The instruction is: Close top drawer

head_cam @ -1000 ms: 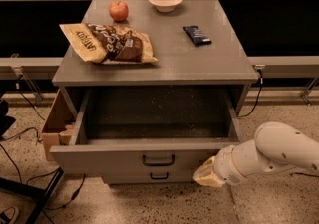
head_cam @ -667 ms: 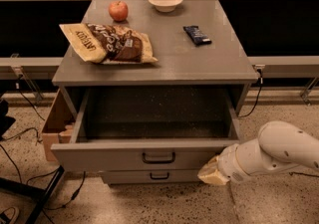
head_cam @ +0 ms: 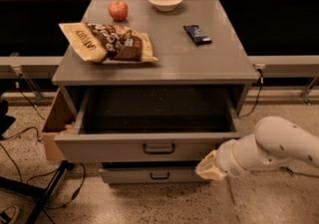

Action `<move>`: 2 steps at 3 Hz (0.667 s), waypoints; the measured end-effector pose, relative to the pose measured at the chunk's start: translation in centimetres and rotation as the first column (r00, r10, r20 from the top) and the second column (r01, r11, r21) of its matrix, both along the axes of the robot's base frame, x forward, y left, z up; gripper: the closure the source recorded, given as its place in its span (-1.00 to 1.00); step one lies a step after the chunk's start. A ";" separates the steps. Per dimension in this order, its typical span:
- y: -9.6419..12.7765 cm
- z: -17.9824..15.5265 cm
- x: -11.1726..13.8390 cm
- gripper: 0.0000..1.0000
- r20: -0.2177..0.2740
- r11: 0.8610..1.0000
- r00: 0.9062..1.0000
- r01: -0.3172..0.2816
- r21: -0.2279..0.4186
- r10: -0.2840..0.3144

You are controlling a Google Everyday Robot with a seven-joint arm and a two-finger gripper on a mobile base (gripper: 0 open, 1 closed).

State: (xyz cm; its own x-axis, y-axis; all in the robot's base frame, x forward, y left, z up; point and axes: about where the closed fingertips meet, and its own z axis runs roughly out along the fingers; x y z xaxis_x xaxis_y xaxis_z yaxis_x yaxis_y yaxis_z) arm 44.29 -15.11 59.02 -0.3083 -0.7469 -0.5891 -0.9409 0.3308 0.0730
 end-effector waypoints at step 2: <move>-0.2 -0.3 5.9 1.00 0.052 0.999 0.998 -0.028 0.019 0.027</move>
Offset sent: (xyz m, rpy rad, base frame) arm 0.1755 -0.0056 -0.0035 0.0587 -0.1666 0.0762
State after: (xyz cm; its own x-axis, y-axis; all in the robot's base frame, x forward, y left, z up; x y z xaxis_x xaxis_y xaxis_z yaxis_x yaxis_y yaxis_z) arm 50.15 -15.26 58.73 -0.2571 -0.7426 -0.6184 -0.9521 0.3042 0.0305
